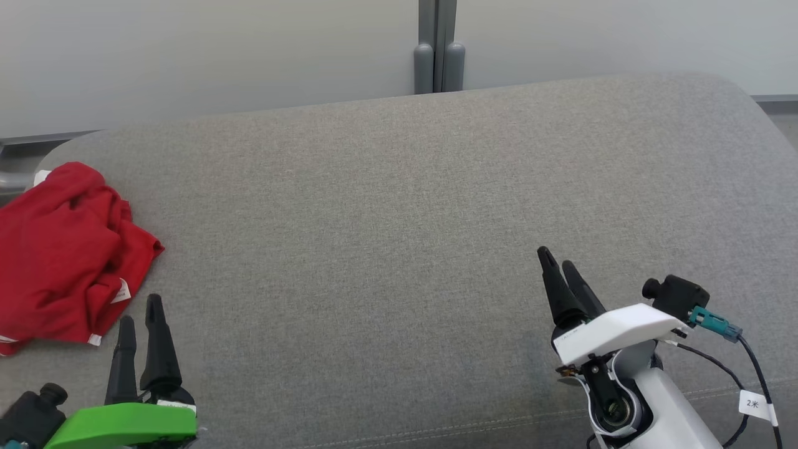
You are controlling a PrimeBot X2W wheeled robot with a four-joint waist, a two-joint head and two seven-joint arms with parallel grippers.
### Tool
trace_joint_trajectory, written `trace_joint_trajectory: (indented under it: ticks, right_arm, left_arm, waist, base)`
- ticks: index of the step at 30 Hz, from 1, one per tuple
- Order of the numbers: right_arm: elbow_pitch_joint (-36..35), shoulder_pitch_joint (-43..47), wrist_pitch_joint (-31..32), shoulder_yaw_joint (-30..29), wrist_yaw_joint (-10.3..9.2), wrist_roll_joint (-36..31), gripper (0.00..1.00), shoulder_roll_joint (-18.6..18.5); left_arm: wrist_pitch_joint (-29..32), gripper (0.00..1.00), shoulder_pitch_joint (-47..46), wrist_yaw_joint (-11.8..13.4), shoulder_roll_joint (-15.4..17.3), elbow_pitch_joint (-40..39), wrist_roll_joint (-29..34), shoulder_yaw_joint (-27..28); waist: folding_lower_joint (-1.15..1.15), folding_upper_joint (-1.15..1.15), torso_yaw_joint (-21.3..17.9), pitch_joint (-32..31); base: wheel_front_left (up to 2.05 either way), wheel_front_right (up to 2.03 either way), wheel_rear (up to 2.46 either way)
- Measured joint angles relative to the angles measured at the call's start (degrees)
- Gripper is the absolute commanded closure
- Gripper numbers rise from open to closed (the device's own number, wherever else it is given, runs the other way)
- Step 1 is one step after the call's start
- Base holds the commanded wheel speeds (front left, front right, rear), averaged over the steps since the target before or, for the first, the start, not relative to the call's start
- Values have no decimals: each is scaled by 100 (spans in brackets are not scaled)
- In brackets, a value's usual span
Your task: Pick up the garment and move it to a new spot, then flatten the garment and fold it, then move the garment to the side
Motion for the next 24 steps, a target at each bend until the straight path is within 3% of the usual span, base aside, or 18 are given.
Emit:
trace_joint_trajectory:
  ticks: [9,24]
  right_arm:
    - [-508,187,-149,-26,0,-1096,0,-4]
    - [-806,386,-349,-199,0,-2132,0,-2]
  left_arm:
    - [-167,0,-73,76,2,21,631,-342]
    - [-378,0,-177,124,14,96,1688,-727]
  waist:
    - [0,0,-42,14]
    - [0,0,-87,-1]
  base:
    - [0,0,0]
    - [0,0,0]
